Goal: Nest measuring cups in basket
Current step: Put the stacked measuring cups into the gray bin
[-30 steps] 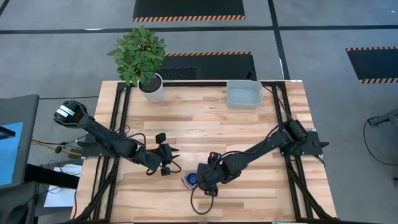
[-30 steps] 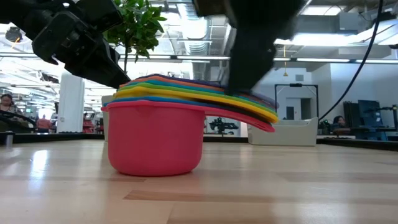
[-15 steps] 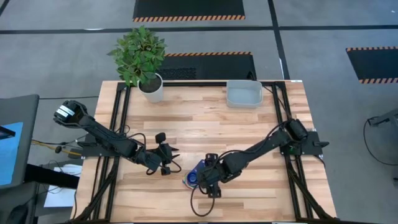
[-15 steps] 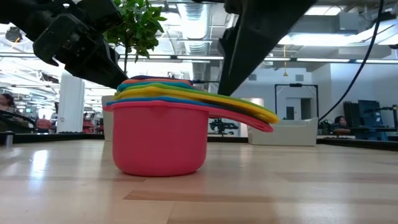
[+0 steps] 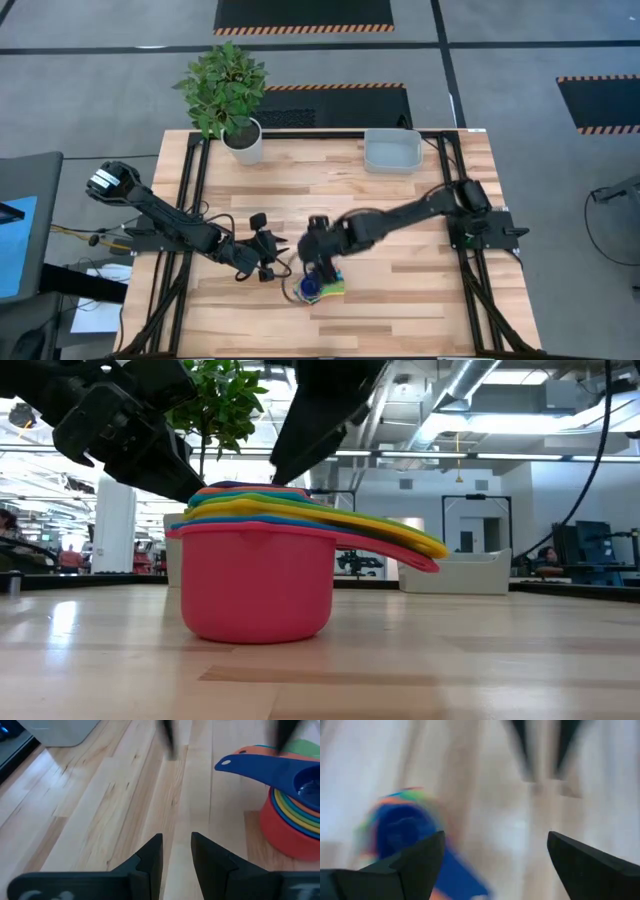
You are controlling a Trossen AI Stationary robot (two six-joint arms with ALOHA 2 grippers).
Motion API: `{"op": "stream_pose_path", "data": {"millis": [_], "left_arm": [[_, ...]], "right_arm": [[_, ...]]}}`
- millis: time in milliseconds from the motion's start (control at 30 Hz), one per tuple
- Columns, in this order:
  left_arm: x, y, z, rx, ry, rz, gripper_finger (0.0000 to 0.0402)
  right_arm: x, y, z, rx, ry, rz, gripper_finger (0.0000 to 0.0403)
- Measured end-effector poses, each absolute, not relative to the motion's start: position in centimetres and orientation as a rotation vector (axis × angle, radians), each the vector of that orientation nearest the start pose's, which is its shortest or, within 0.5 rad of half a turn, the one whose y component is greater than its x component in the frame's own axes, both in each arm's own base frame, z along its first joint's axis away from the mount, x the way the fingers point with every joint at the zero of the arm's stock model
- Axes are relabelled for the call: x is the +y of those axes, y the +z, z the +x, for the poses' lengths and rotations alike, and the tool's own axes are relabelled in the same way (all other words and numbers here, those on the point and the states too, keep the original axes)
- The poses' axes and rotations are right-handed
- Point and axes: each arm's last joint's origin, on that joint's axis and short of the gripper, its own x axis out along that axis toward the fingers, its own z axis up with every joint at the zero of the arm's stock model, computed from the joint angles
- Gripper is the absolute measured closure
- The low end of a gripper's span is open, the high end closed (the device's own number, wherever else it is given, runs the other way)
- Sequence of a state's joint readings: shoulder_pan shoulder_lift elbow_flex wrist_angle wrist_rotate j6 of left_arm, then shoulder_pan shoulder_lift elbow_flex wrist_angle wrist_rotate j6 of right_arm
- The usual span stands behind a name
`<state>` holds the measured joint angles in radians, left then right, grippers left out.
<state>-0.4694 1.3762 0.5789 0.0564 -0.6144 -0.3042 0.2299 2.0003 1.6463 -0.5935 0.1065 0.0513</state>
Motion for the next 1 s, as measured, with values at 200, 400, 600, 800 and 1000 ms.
{"op": "stream_pose_path", "data": {"millis": [200, 400, 600, 800, 1000], "left_arm": [[-9.8, 16.5, 22.9, 0.626, 0.239, 0.09, 0.031], [-9.7, 16.4, 22.8, 0.64, 0.246, 0.08, 0.031], [-9.7, 16.4, 22.8, 0.636, 0.249, 0.075, 0.031], [-9.7, 16.4, 22.8, 0.634, 0.25, 0.074, 0.031], [-9.7, 16.4, 22.8, 0.634, 0.251, 0.071, 0.031]], "right_arm": [[7.8, 21.2, 43.9, 0.982, 0.087, -0.029, 0.0123], [9.2, 18.4, 44.2, 1.057, 0.133, -0.024, 0.0203], [10.9, 18.1, 43.6, 1.097, 0.143, 0.01, 0.0273], [12.2, 19.4, 42.7, 1.096, 0.13, 0.043, 0.0309], [13.4, 19.6, 41.9, 1.129, 0.111, 0.088, 0.0312]]}}
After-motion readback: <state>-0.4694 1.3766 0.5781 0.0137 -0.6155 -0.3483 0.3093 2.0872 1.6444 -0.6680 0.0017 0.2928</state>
